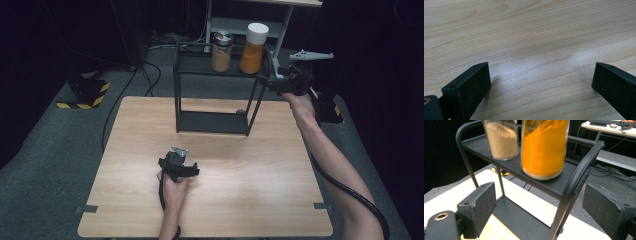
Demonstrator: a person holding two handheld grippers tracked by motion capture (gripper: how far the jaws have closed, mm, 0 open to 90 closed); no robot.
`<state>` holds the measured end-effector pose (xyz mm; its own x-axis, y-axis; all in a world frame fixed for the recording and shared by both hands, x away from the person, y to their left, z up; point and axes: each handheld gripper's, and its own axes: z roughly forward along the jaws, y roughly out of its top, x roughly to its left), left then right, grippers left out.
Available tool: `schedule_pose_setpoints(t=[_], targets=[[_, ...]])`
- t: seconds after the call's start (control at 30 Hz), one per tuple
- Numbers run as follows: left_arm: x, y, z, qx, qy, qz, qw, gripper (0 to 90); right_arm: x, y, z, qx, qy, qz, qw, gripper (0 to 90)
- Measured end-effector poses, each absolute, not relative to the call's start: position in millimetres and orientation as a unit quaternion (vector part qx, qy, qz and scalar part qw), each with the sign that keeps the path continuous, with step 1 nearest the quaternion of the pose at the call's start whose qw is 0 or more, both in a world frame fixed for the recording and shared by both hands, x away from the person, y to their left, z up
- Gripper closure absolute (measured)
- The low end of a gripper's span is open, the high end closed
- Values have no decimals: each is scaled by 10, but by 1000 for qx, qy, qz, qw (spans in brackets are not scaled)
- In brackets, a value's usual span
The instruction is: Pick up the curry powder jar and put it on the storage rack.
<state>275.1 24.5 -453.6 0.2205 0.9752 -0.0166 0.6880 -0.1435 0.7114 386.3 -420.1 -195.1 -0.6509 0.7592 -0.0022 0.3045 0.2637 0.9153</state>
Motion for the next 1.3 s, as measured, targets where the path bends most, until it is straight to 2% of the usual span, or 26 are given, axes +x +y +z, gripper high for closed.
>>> schedule_pose_setpoints(t=[0.23, 0.47, 0.8, 1.0, 1.3], targets=[[2751, 242, -4536, 719, 579, 235, 306, 20, 3724, -4282, -2173, 337, 766, 494, 236, 125], [2751, 242, -4537, 718, 579, 235, 306, 19, 3634, -4403, -2495, 337, 767, 500, 218, 129], [2751, 242, -4537, 718, 579, 235, 306, 19, 3468, -4310, -3075, 324, 791, 472, 215, 130], [2751, 242, -4537, 718, 579, 235, 306, 19, 3420, -4229, -3310, 319, 802, 457, 213, 130], [2751, 242, -4536, 719, 579, 235, 305, 20, 3410, -4154, -3861, 361, 802, 439, 185, 132]])
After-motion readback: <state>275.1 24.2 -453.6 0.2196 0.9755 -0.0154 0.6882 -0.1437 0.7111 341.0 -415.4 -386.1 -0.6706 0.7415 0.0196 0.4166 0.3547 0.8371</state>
